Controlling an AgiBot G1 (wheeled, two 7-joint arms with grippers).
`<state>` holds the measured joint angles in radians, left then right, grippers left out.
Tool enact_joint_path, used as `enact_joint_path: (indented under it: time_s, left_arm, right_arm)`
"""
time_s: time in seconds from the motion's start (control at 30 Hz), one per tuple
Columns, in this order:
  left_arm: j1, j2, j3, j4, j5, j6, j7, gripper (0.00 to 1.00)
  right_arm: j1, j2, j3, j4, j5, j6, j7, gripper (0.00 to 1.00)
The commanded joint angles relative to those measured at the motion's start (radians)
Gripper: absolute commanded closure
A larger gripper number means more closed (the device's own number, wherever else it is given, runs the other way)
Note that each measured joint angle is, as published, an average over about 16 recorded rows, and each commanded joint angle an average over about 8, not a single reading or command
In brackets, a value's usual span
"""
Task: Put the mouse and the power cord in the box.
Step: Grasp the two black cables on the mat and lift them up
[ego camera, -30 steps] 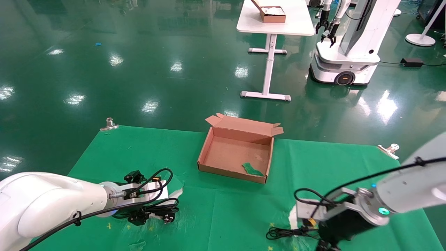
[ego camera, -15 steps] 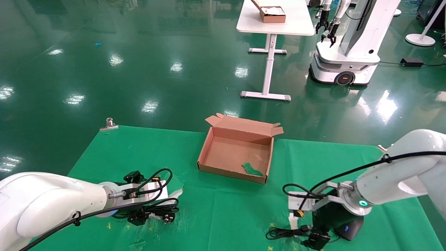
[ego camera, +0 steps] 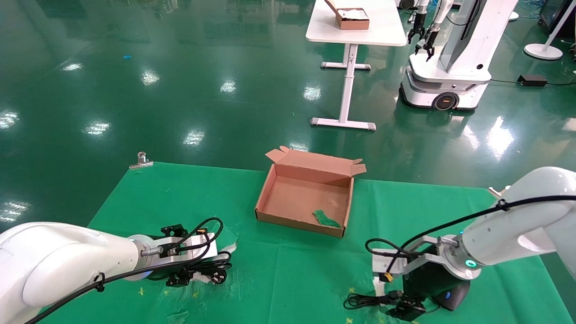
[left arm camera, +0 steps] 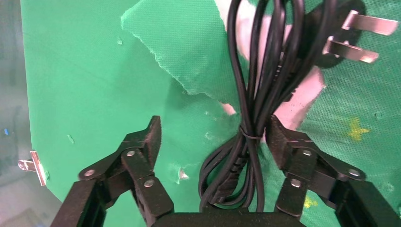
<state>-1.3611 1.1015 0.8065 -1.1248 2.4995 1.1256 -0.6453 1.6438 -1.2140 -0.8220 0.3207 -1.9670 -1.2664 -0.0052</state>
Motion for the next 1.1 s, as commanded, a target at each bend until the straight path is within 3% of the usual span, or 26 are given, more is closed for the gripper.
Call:
enact_joint_path:
  time_s: [0.03, 1.1]
  left_arm:
    - [0.0, 0.0, 0.0, 0.0, 0.0, 0.0, 0.0, 1.0]
    - [0.0, 0.0, 0.0, 0.0, 0.0, 0.0, 0.0, 1.0]
  right_arm:
    - [-0.001, 0.001, 0.0, 0.003, 0.001, -0.002, 0.0, 1.0]
    - [-0.003, 0.006, 0.002, 0.015, 0.006, -0.01, 0.002, 1.0]
